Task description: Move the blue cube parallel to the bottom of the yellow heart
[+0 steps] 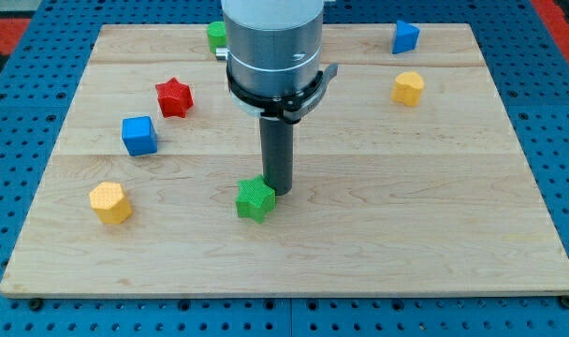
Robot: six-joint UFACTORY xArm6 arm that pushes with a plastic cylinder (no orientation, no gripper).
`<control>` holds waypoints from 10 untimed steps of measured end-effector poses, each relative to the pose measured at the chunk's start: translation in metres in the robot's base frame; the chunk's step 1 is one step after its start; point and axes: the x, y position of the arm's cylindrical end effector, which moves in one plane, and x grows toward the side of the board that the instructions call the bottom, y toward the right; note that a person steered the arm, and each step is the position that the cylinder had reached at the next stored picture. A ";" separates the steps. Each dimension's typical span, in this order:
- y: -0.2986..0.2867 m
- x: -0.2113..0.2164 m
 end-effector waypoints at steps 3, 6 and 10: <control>-0.042 -0.032; -0.069 -0.032; -0.215 -0.087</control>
